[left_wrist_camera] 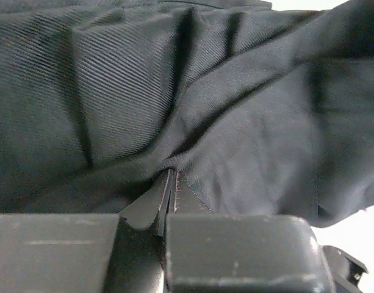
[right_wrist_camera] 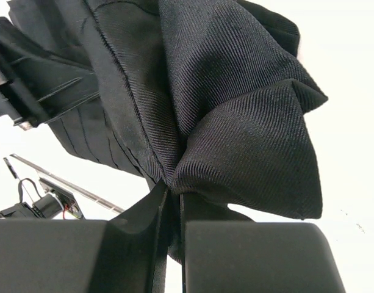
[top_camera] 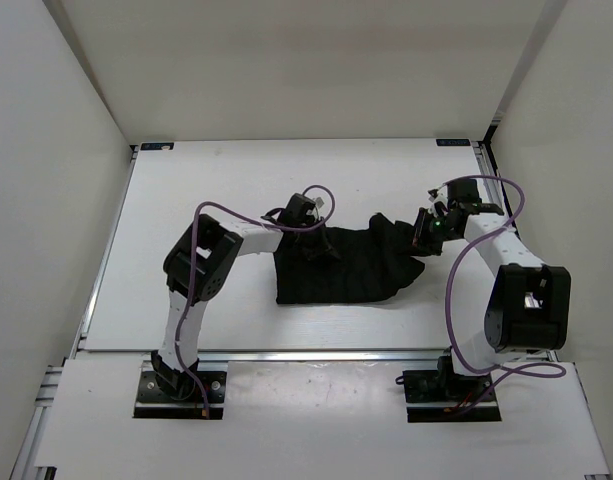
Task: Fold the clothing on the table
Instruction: Fold the skirt
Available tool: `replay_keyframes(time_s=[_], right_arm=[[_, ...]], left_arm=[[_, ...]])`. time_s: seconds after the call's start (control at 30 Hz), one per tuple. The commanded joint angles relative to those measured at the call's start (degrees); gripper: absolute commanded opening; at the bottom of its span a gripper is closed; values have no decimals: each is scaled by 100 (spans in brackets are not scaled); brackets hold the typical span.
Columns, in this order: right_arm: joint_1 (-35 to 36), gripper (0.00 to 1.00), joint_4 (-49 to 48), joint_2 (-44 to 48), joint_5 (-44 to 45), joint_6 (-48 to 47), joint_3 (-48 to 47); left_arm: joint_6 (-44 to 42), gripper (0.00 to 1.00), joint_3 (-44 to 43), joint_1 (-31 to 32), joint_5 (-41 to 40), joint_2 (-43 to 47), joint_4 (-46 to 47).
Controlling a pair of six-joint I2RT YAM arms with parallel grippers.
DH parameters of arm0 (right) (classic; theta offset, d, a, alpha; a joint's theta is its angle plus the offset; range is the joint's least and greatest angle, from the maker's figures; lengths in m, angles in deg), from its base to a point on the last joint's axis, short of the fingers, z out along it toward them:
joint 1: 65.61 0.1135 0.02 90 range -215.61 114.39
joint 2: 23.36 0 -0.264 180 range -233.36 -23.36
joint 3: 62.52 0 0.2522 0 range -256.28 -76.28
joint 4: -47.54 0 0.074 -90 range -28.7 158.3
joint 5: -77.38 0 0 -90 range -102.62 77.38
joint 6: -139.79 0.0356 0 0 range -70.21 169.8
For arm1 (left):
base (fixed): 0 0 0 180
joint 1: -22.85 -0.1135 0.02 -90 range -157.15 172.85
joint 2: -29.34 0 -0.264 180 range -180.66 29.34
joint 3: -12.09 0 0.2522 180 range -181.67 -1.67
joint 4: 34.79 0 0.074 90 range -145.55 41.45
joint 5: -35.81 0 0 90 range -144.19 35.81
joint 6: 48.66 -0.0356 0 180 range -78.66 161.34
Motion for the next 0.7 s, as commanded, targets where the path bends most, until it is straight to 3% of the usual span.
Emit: replay_keyframes(time_s=[0.0, 0.2, 0.37, 0.53, 0.67], right_arm=[[19, 0, -37, -32, 18, -62, -257], [194, 0, 156, 125, -96, 51, -625], [738, 0, -160, 539, -439, 368, -784], [1117, 0, -1001, 531, -1544, 833, -557], [1232, 0, -1443, 557, -1688, 1072, -380]], left_arm=[[-213, 0, -224, 100, -504, -94, -227], [-274, 0, -506, 161, -734, -341, -420], [-230, 0, -541, 100, -716, -411, -403], [-160, 0, -593, 82, -628, -464, -332], [-142, 0, -584, -14, -479, -386, -245]])
